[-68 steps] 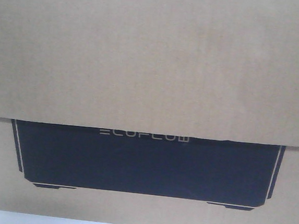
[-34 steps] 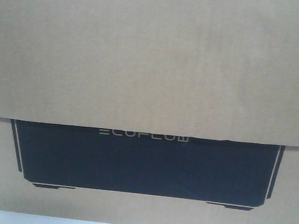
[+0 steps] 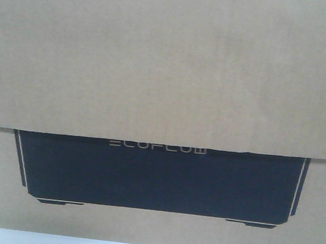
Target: Grab box from left shelf to table start
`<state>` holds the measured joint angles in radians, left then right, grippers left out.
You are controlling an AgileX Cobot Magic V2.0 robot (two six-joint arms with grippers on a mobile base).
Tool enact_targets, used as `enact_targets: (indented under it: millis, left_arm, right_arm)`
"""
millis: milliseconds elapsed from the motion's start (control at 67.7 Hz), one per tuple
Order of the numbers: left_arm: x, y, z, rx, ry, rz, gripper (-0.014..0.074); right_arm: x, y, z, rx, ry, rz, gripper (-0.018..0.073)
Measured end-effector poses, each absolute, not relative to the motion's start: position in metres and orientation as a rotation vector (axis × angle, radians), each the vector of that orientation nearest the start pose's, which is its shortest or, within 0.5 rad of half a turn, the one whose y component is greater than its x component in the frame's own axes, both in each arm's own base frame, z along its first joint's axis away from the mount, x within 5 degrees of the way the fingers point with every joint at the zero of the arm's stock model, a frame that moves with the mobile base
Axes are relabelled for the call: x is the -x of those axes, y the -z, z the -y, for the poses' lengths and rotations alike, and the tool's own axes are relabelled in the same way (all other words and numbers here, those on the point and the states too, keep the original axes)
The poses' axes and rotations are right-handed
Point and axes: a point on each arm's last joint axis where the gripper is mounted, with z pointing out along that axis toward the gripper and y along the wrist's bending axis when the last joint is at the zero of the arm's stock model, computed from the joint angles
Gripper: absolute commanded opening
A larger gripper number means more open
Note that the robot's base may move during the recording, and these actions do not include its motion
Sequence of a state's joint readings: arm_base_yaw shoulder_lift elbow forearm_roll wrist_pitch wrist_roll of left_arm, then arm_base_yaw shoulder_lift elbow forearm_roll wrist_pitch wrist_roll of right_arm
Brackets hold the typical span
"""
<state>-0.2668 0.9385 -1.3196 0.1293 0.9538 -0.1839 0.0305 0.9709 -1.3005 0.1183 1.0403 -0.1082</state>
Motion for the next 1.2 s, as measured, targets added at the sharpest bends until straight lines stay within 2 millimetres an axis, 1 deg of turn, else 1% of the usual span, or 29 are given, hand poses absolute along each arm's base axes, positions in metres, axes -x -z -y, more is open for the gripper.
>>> enact_targets:
  millis: [15,74,118,133,148,192,251,310,325,384,399,413,428,502,635,738,827,1196]
  left_arm:
    - [-0.151,-0.463,0.031,-0.096,0.125,-2.042,0.0008]
    - [-0.135,-0.455,0.026,-0.1,0.115,-2.012,-0.0111]
    - [-0.126,-0.447,0.023,-0.103,0.11,-1.99,-0.0091]
    - [-0.123,-0.444,0.022,-0.105,0.11,-1.978,-0.0087]
    - [-0.12,-0.441,0.021,-0.107,0.106,-1.967,-0.0087]
    - [-0.108,-0.427,0.018,-0.113,0.106,-1.939,-0.0094]
    - [-0.099,-0.412,0.016,-0.119,0.112,-1.902,-0.0099]
    - [-0.091,-0.394,0.015,-0.127,0.122,-1.854,-0.0099]
    - [-0.088,-0.388,0.014,-0.129,0.124,-1.848,-0.0099]
    - [-0.081,-0.372,0.013,-0.136,0.134,-1.805,-0.0099]
    - [-0.08,-0.369,0.013,-0.137,0.138,-1.789,-0.0099]
    - [-0.078,-0.365,0.013,-0.139,0.141,-1.778,-0.0099]
    - [-0.076,-0.359,0.012,-0.141,0.142,-1.769,-0.0099]
    - [-0.068,-0.341,0.012,-0.147,0.155,-1.705,-0.0099]
    - [-0.056,-0.304,0.01,-0.158,0.18,-1.598,-0.0099]
    - [-0.053,-0.287,0.011,-0.163,0.195,-1.536,-0.0099]
    - [-0.051,-0.279,0.011,-0.167,0.2,-1.501,-0.0099]
    - [-0.051,-0.278,0.011,-0.168,0.203,-1.489,-0.0099]
  right_arm:
    - [-0.162,-0.447,-0.014,0.143,-0.099,-2.176,0.006]
    - [-0.146,-0.441,-0.013,0.142,-0.085,-2.149,0.0057]
    - [-0.135,-0.436,-0.012,0.139,-0.078,-2.126,0.0057]
    - [-0.132,-0.43,-0.012,0.138,-0.075,-2.129,0.0057]
    - [-0.126,-0.429,-0.011,0.137,-0.072,-2.114,0.0057]
    - [-0.116,-0.419,-0.011,0.134,-0.068,-2.093,0.0057]
    - [-0.102,-0.402,-0.009,0.128,-0.059,-2.052,0.0057]
    - [-0.086,-0.38,-0.009,0.122,-0.054,-2.016,0.0057]
    - [-0.083,-0.376,-0.008,0.121,-0.054,-2.009,0.0057]
    - [-0.072,-0.359,-0.008,0.116,-0.049,-1.971,0.0057]
    - [-0.071,-0.351,-0.008,0.115,-0.047,-1.974,0.0057]
    - [-0.066,-0.347,-0.007,0.114,-0.046,-1.955,0.0057]
    - [-0.063,-0.343,-0.007,0.113,-0.046,-1.947,0.0057]
    - [-0.052,-0.322,-0.006,0.113,-0.037,-1.905,0.0057]
    - [-0.032,-0.292,-0.005,0.106,-0.029,-1.791,0.0057]
    - [-0.026,-0.281,-0.005,0.103,-0.025,-1.736,0.0057]
    - [-0.024,-0.277,-0.005,0.101,-0.024,-1.702,0.0057]
    - [-0.023,-0.28,-0.005,0.098,-0.023,-1.675,0.0057]
